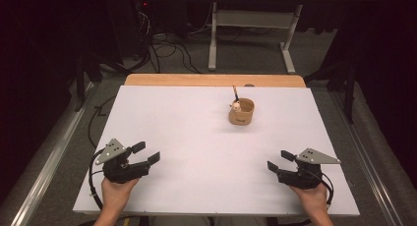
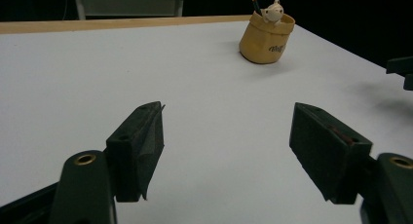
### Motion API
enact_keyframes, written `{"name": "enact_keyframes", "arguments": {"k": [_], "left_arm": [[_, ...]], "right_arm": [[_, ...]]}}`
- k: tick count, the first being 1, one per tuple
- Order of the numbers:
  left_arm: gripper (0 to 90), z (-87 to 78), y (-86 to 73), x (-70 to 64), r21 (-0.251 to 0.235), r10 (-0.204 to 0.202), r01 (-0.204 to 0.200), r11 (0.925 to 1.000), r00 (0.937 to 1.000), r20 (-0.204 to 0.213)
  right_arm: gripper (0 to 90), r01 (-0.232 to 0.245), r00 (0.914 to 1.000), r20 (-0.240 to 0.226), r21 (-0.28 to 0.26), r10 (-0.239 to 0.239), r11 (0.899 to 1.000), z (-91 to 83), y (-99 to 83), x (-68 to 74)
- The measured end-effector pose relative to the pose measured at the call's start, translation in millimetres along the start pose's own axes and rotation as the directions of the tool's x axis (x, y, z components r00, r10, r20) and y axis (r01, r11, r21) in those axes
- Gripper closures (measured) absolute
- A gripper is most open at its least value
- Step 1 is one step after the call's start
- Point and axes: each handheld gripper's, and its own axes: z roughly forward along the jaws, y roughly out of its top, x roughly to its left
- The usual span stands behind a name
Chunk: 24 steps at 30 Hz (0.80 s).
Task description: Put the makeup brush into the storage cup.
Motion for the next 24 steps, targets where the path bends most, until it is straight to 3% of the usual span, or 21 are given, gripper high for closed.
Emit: {"name": "enact_keyframes", "arguments": {"k": [24], "left_arm": [[28.7, 1.6, 0.1, -0.2, 0.009, 0.006, -0.006, 0.9999, 1.0000, 0.003]], "right_arm": [[33.8, 0.002, 0.9998, 0.019, 0.024, -0.002, 1.000, 5.8, -4.5, -2.3]]}}
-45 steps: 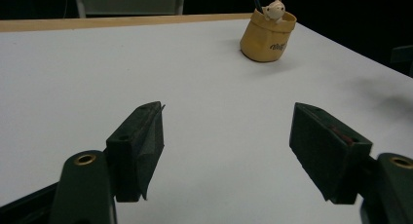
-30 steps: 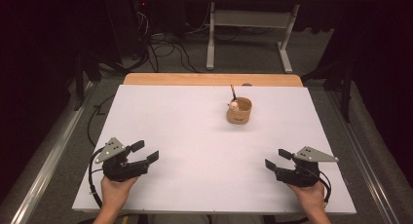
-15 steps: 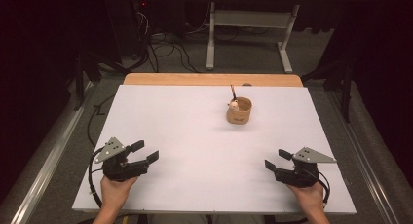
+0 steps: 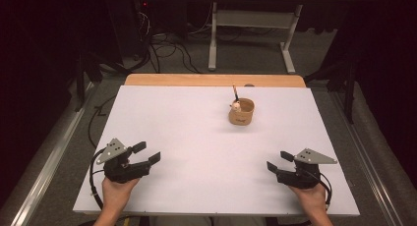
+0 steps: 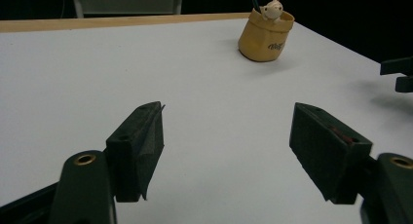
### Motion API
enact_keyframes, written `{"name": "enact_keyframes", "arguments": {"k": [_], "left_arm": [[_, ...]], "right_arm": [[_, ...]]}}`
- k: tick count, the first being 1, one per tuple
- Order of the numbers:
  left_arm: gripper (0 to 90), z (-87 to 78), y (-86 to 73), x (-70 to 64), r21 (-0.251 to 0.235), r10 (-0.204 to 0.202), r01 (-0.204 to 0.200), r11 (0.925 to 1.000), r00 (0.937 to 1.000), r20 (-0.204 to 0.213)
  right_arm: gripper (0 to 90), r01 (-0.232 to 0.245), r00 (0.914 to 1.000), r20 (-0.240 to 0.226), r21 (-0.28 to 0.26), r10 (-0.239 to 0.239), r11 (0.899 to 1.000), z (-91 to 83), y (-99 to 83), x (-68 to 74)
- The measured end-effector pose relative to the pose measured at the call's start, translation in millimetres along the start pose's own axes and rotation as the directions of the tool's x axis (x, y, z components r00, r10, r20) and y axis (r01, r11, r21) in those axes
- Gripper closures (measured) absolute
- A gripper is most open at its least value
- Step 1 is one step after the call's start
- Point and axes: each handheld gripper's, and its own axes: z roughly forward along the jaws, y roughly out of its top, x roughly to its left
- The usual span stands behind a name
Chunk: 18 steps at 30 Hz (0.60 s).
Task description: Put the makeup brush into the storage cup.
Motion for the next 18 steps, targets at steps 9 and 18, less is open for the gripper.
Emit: {"name": "enact_keyframes", "arguments": {"k": [9, 18], "left_arm": [[28.7, 0.2, 0.0, 0.3, 0.002, 0.000, 0.000, 1.0000, 1.0000, 0.001], [28.8, 0.0, 0.3, 0.4, 0.000, 0.000, 0.000, 1.0000, 1.0000, -0.001]], "right_arm": [[33.9, 0.010, 1.0000, 0.001, -0.003, -0.010, 1.000, 0.4, 0.0, -0.2], [34.0, 0.000, 1.0000, -0.001, -0.004, 0.000, 1.000, 0.1, 0.1, 0.4]]}}
